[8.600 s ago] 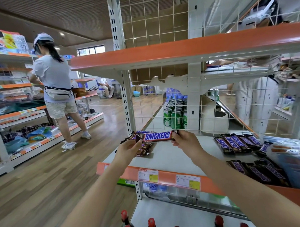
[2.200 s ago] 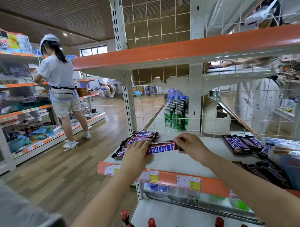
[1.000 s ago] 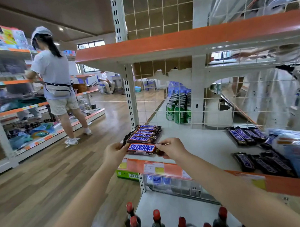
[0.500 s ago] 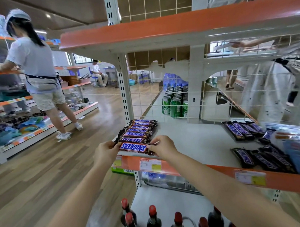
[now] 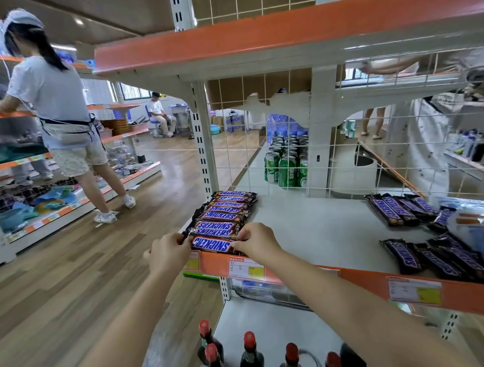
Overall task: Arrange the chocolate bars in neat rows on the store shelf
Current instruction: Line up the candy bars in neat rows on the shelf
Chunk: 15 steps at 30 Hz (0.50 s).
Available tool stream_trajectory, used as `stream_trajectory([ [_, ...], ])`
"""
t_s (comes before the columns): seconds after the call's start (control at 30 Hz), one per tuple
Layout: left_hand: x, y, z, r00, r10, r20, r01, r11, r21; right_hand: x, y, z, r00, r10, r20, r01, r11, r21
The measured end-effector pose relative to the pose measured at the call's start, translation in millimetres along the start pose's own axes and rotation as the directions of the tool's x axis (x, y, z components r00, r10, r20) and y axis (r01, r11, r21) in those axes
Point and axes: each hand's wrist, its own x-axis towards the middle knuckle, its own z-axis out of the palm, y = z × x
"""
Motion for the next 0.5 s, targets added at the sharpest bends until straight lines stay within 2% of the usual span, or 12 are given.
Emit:
stream_trajectory([
  [0.4, 6.4, -4.3, 2.9, 0.999, -0.012, -0.053, 0.013, 0.999, 0.034, 2.1, -2.5, 6.7, 0.995, -0.097, 0.016, 0.097, 0.994, -0.047],
  [0.5, 4.5, -7.8, 2.2, 0.994, 0.031, -0.1, -0.02, 0.993, 0.114, 2.6, -2.4, 5.4, 0.993, -0.117, 0.03, 0.118, 0.992, -0.054],
])
